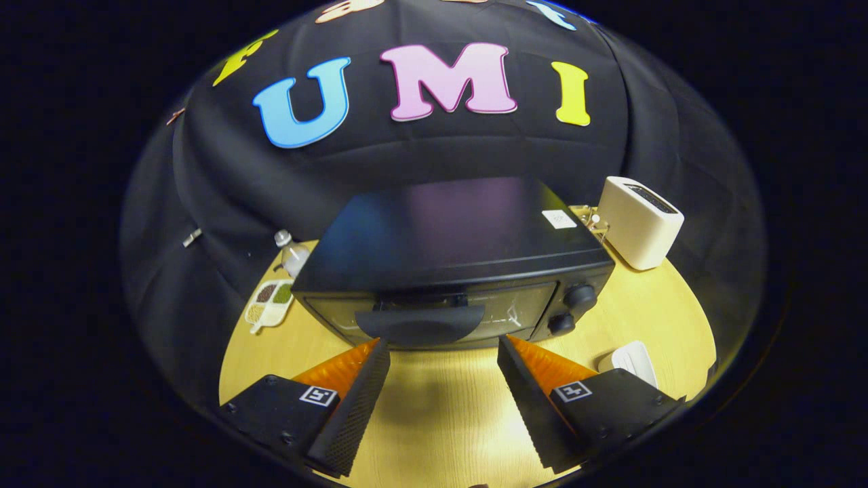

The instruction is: Open the toaster oven, put the food inside, and close the toaster oven door.

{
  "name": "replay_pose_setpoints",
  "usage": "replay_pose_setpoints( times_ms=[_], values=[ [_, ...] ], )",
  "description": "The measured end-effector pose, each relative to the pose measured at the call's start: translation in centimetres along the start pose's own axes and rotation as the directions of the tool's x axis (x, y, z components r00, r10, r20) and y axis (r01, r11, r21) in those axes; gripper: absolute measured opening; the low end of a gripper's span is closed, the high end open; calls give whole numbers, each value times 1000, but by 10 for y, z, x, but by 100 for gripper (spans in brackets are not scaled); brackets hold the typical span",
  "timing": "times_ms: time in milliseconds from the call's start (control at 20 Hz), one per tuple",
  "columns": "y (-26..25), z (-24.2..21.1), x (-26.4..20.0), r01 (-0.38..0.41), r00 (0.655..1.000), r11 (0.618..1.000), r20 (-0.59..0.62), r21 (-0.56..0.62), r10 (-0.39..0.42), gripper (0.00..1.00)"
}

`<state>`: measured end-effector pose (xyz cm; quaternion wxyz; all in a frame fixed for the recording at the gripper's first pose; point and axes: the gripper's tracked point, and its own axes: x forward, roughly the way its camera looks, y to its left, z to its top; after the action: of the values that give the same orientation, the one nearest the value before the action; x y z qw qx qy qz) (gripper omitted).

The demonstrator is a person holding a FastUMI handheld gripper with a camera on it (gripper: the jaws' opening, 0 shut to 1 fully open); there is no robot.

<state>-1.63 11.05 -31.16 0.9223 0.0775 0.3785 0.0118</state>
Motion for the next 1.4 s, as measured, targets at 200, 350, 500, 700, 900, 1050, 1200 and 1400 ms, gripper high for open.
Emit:
replay_pose_setpoints(
  times_ms=[200,350,500,700,900,1050,1200,1400],
  values=[
    [-23,48,-31,18,991,999,136,-38,-13,99],
    [-37,84,-60,30,972,998,234,-47,-18,99],
    [-50,121,-90,51,944,996,329,-70,-25,99],
    [-60,156,-124,57,909,995,416,-85,-17,99],
    [-64,164,-145,56,895,992,447,-113,1,99],
    [-61,165,-151,21,897,996,442,-82,17,98],
    [-65,166,-147,6,899,998,438,-55,19,99],
    [-76,165,-139,18,903,999,429,-42,1,99]
  ],
)
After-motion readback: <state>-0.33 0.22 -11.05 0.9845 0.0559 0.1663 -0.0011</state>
